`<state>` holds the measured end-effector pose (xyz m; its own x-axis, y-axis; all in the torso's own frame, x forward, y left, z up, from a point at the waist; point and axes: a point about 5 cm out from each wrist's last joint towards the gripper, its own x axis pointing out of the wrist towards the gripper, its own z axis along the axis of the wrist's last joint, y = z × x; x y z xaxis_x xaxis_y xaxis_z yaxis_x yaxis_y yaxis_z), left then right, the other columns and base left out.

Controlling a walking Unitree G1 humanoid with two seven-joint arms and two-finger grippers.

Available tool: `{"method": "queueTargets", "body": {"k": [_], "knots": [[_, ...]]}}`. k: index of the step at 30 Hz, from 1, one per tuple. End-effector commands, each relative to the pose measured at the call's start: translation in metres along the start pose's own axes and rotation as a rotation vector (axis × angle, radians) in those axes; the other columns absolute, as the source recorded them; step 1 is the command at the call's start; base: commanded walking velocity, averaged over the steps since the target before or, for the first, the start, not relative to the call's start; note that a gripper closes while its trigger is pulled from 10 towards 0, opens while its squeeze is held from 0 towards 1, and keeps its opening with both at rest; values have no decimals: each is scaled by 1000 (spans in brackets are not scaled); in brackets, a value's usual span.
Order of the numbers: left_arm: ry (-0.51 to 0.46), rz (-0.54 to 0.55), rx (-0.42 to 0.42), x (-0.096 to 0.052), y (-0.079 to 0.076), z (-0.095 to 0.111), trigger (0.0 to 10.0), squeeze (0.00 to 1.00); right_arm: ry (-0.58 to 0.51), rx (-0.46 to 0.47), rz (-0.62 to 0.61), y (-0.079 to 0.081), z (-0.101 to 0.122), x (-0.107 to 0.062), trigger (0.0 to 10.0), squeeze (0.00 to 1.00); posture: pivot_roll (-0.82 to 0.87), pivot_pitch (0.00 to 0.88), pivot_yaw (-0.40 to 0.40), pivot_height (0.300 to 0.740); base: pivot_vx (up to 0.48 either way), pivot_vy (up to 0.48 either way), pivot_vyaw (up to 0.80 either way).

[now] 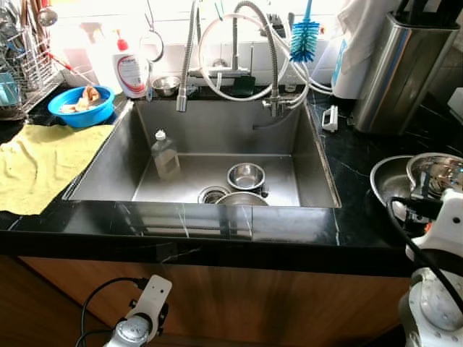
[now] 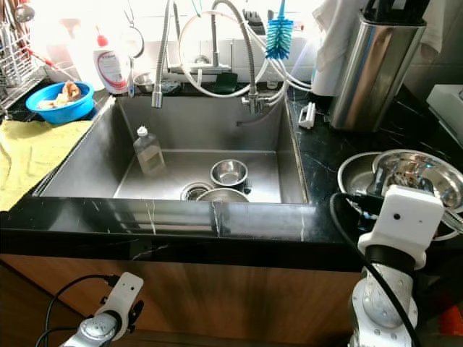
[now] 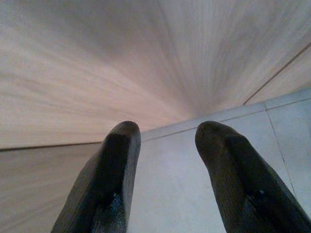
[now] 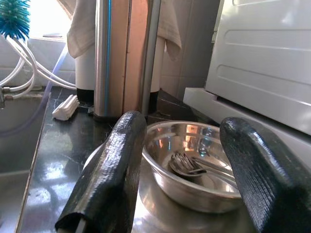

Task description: Kitchen organization

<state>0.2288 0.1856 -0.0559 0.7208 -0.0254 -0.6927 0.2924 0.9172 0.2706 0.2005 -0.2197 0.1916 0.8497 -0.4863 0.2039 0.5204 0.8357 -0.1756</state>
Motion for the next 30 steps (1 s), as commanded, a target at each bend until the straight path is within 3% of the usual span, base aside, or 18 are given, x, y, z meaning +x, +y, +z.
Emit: {"method": "queueTargets", "body": {"k": [1, 8, 11, 22, 30], "knots": [[40, 4, 6, -3, 3, -11, 10000, 0, 5, -5, -16, -4, 3, -6, 10000, 0, -149, 0, 33, 740, 0, 0, 0], [45, 3, 12, -3, 4, -12, 10000, 0, 43, -16, -27, -8, -1, -17, 10000, 0, -155, 0, 33, 740, 0, 0, 0], [38, 0, 15, -2, 4, -9, 10000, 0, 131, -1, -64, -11, -13, -24, 10000, 0, -160, 0, 35, 740, 0, 0, 0], [33, -3, 16, -1, 3, -6, 10000, 0, 248, 49, -173, -21, -29, -24, 10000, 0, -162, 0, 33, 740, 0, 0, 0], [41, 3, 13, -2, 5, -9, 10000, 0, 268, 81, -164, -17, -30, -22, 10000, 0, -156, 0, 31, 740, 0, 0, 0]]}}
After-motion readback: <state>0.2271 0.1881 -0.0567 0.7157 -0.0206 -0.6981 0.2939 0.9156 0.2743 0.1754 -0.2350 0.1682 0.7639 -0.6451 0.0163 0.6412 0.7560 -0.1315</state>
